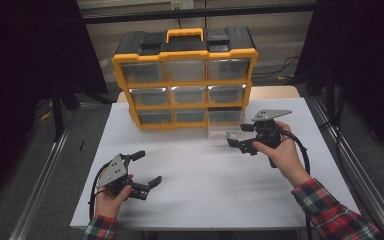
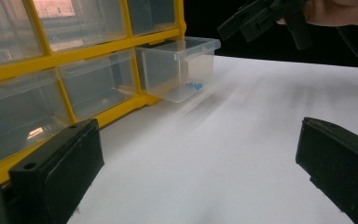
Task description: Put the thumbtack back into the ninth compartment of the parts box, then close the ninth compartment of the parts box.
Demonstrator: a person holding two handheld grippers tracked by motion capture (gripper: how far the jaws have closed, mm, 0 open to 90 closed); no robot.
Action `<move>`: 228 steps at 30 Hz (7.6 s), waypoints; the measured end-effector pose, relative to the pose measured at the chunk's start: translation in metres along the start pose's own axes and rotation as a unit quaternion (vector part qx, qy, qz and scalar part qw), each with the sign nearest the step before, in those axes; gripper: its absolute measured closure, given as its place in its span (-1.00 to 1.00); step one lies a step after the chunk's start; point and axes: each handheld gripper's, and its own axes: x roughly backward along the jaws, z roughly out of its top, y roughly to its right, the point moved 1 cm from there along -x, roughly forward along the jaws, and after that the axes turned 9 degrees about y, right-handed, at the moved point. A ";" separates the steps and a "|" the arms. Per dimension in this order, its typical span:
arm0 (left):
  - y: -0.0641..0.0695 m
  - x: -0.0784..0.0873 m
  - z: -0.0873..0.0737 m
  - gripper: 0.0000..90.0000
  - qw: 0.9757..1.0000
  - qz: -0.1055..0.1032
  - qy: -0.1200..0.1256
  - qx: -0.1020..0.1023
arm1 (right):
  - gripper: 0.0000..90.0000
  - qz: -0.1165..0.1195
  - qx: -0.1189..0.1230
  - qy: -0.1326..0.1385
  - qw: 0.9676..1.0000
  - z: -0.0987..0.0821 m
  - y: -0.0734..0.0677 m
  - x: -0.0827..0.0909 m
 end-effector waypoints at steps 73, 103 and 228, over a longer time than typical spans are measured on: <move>-0.001 0.001 -0.001 -0.99 1.000 -0.001 -0.007 -0.006 | 1.00 -0.091 0.015 0.010 0.996 -0.012 0.003 -0.020; -0.001 0.001 0.000 -0.99 1.000 -0.004 -0.002 -0.004 | 1.00 -0.118 0.017 0.024 0.993 -0.005 0.009 -0.037; -0.002 0.002 -0.001 -0.99 1.000 -0.002 -0.002 0.000 | 1.00 -0.164 -0.006 0.040 0.986 0.002 0.039 -0.068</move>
